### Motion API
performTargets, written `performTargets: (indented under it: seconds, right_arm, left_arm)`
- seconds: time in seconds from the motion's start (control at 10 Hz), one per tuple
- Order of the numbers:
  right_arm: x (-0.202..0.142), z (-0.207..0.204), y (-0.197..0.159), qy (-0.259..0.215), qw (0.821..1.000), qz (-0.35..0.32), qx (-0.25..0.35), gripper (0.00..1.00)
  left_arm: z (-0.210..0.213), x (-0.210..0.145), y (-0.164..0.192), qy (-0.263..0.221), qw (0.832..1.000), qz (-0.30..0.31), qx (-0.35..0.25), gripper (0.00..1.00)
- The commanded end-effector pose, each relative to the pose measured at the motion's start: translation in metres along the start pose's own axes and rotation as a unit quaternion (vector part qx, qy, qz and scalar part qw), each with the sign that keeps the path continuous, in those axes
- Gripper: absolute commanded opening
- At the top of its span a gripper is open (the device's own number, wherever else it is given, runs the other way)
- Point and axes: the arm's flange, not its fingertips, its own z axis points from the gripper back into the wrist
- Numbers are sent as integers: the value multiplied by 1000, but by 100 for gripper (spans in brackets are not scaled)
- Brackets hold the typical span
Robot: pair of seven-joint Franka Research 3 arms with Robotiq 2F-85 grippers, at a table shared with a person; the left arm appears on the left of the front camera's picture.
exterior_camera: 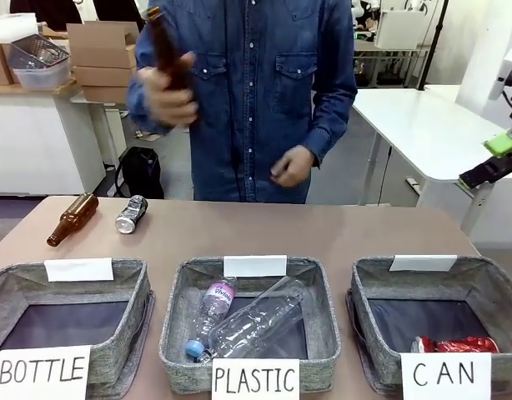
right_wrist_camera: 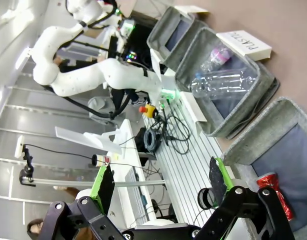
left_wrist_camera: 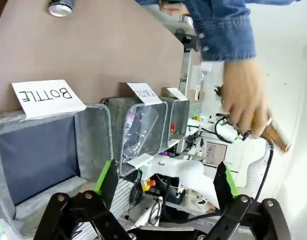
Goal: Sort the can waste into the basket.
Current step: Pick up the can waste from the table and place it in the right Fabric basket.
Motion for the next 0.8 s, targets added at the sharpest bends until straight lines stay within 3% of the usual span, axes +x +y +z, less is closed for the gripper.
performTargets:
  seconds: [0.0, 0.1, 0.4, 0.7]
  right_arm:
    - [-2, 2, 1, 4, 1000, 9, 0, 100]
    - [-2, 2, 1, 4, 1000, 9, 0, 100]
    - [-2, 2, 1, 4, 1000, 9, 0, 100]
    - [-2, 2, 1, 4, 1000, 9, 0, 100]
  left_arm:
    - [37, -10, 0, -22, 1000, -7, -7, 100]
    - [65, -25, 5, -24, 1000, -9, -16, 100]
    - [160, -82, 19, -98, 994, 27, -32, 100]
    - [168, -109, 26, -125, 991, 32, -22, 100]
